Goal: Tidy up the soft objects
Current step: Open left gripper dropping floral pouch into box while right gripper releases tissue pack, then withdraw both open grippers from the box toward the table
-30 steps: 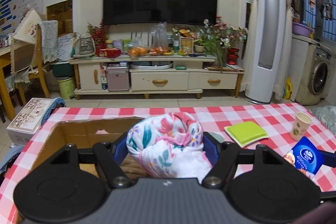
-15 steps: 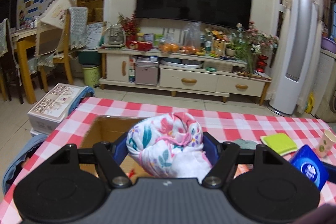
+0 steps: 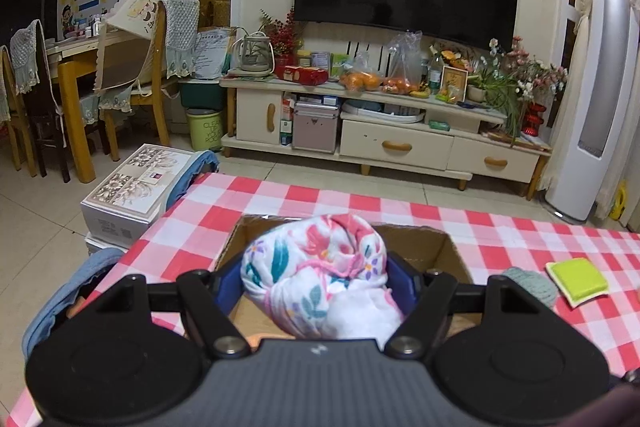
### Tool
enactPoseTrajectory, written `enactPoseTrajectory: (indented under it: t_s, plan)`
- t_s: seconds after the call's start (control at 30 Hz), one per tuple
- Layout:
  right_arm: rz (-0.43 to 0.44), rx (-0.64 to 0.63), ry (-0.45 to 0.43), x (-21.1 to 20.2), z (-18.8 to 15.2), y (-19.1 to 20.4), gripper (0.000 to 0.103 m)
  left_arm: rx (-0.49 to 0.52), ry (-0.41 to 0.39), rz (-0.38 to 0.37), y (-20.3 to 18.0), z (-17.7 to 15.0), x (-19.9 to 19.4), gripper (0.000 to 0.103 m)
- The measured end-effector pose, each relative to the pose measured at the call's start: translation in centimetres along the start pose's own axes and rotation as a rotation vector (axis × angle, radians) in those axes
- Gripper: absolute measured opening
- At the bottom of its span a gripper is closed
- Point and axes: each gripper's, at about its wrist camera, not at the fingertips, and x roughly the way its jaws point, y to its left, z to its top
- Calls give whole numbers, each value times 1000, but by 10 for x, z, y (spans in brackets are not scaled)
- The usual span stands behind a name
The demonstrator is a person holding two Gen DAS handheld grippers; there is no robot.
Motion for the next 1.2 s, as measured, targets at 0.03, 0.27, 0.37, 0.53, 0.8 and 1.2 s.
enactPoseTrajectory:
  t_s: [0.03, 0.27, 0.37, 0.53, 0.8, 1.2]
  plan:
    - [5, -3, 4, 3, 0, 3, 92, 2, 2, 3, 1, 0, 1, 72]
    - [34, -29, 44, 15, 1, 7, 100, 23, 21, 32, -2, -1, 6, 73]
    - [36, -19, 30, 11, 2, 9, 102, 40, 14, 44, -5, 0, 5, 80]
    - [15, 11, 6, -6, -1, 5, 102, 70, -2, 57, -14, 1, 3, 87]
    - [-48, 84, -9, -27, -10, -10, 103, 96, -9, 42, -31, 0, 0, 92]
    - [-130, 188, -14, -40, -22, -33, 103, 141, -6, 13, -64, -2, 1, 94]
